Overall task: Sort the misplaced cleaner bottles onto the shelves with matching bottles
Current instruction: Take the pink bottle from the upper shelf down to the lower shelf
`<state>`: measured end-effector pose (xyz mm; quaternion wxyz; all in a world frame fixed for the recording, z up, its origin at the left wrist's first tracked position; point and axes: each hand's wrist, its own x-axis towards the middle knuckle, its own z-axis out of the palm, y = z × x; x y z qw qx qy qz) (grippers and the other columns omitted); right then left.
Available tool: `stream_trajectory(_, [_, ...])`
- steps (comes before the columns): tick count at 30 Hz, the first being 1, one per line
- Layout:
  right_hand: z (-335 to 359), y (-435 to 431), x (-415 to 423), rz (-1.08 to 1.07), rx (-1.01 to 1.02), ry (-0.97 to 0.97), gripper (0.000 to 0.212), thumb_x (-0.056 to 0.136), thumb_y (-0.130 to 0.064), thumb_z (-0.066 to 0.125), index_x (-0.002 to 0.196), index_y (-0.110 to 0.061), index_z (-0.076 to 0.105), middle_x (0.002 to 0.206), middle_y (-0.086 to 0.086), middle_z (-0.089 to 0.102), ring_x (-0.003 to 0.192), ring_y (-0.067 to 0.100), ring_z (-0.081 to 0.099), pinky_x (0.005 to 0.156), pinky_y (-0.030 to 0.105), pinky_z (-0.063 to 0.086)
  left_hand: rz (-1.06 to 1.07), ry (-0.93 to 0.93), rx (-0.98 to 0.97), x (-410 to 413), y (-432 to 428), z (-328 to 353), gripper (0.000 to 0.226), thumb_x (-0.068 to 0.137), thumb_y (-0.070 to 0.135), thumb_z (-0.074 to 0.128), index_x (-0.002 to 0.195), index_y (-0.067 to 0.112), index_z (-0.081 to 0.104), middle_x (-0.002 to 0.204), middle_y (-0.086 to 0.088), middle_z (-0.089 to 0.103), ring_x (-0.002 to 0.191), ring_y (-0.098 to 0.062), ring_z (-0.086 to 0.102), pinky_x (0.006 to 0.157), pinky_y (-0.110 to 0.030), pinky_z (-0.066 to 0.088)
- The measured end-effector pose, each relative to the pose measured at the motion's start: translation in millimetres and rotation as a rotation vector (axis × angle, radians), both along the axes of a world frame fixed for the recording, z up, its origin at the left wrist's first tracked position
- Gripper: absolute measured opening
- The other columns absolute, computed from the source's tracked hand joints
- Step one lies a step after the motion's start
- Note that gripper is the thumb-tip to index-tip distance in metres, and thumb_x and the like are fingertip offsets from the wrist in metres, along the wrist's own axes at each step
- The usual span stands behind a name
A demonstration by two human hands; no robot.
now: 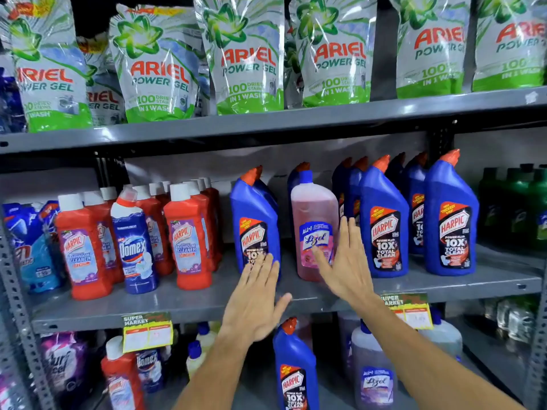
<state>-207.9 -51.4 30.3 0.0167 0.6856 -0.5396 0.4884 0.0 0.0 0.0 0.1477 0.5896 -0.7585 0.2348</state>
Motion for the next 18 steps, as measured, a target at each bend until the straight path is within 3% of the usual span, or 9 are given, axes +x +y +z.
stream_trajectory(6, [-12.7, -16.5, 13.0, 0.137, 0.159, -0.310, 0.104, 0.091, -0.045, 0.068, 0.161, -0.014, -0.003, 0.171, 0.008, 0.007, 0.157, 0.025, 0.009, 0.125, 0.041, 0.016, 0.003, 0.036, 0.136, -0.7, 2.9, -39.0, 0.062, 0.102, 0.047, 0.011, 0.155, 0.015, 0.005, 0.165, -0.003, 0.005, 0.151, -0.016, -0.003, 0.121, -0.035, -0.004])
stream_trajectory(10, [-7.9, -26.6, 14.5, 0.167, 0.201, -0.490, 0.101, 0.088, -0.030, 0.075, 0.162, -0.016, 0.006, 0.156, 0.012, 0.045, 0.138, 0.028, 0.050, 0.109, 0.037, 0.040, 0.024, 0.093, 0.181, -1.5, -1.9, -31.7, 0.056, 0.104, 0.039, 0.016, 0.155, 0.015, 0.014, 0.164, -0.002, 0.019, 0.150, -0.016, 0.012, 0.123, -0.036, 0.007])
stream_trajectory(14, [-8.3, -27.3, 16.8, 0.102, 0.167, -0.455, 0.109, 0.078, -0.040, 0.083, 0.160, -0.021, 0.014, 0.147, 0.015, 0.050, 0.133, 0.031, 0.051, 0.106, 0.046, 0.043, 0.025, 0.124, 0.173, -2.9, 0.2, -29.9, 0.054, 0.105, 0.037, 0.019, 0.154, 0.017, 0.018, 0.163, 0.000, 0.021, 0.150, -0.016, 0.015, 0.122, -0.036, 0.009])
stream_trajectory(16, [-5.8, -26.4, 16.2, 0.063, 0.174, -0.410, 0.108, 0.069, -0.048, 0.086, 0.155, -0.024, 0.024, 0.138, 0.012, 0.053, 0.123, 0.028, 0.054, 0.095, 0.041, 0.045, 0.022, 0.136, 0.167, -2.7, 1.5, -30.5, 0.053, 0.105, 0.037, 0.020, 0.154, 0.017, 0.019, 0.163, 0.000, 0.022, 0.150, -0.015, 0.015, 0.122, -0.035, 0.008])
stream_trajectory(18, [0.1, -26.3, 14.1, 0.062, 0.225, -0.339, 0.093, 0.065, -0.054, 0.086, 0.140, -0.022, 0.041, 0.126, 0.008, 0.060, 0.106, 0.023, 0.057, 0.084, 0.035, 0.046, 0.011, 0.151, 0.168, -2.0, 1.5, -31.6, 0.053, 0.105, 0.037, 0.020, 0.154, 0.018, 0.020, 0.163, 0.001, 0.022, 0.150, -0.015, 0.014, 0.123, -0.035, 0.008])
